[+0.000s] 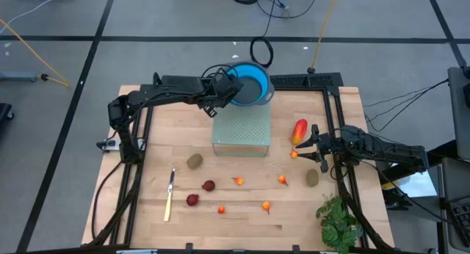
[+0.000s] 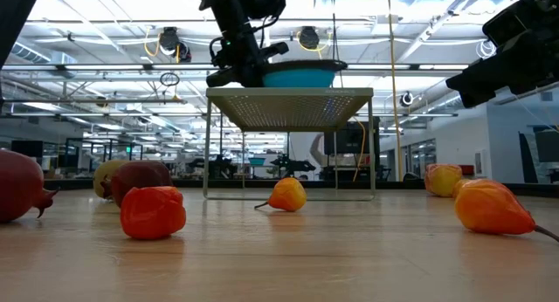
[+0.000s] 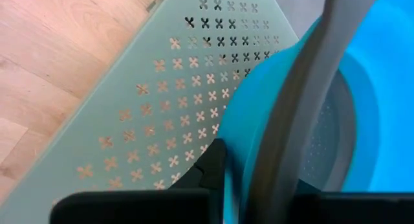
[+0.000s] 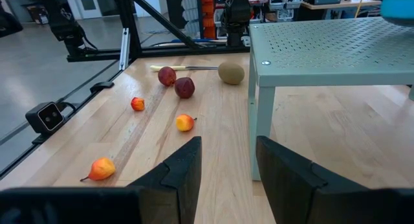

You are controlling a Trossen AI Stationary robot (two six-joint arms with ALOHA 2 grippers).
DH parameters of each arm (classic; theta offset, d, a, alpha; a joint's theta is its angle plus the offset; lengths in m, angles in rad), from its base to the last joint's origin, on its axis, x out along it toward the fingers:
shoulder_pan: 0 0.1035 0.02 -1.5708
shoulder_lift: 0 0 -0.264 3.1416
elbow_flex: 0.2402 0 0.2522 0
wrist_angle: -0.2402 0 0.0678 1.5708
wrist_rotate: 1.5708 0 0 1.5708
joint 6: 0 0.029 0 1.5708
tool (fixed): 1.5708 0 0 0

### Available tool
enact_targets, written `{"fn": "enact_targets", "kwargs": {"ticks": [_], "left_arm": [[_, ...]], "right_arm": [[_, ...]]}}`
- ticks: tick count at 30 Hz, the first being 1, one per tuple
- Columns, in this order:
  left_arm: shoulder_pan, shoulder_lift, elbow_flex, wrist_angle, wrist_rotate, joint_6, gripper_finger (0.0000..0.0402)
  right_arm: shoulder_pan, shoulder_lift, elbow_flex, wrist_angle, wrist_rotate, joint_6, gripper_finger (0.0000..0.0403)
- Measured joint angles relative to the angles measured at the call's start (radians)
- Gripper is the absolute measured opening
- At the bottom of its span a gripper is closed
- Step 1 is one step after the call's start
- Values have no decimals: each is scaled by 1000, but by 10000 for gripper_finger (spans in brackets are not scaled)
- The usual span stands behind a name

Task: Pick & Place Fruit
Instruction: Put the blue strainer bowl on the shelf

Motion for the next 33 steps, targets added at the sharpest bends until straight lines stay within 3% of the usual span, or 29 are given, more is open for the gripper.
{"fn": "enact_targets", "kwargs": {"ticks": [14, 33], "left_arm": [[0, -1, 0, 1, -1, 3, 81], [0, -1, 0, 6, -1, 33, 84]], "right_arm": [[0, 0, 0, 0, 0, 0, 139], [0, 0, 0, 0, 0, 0, 139]]}}
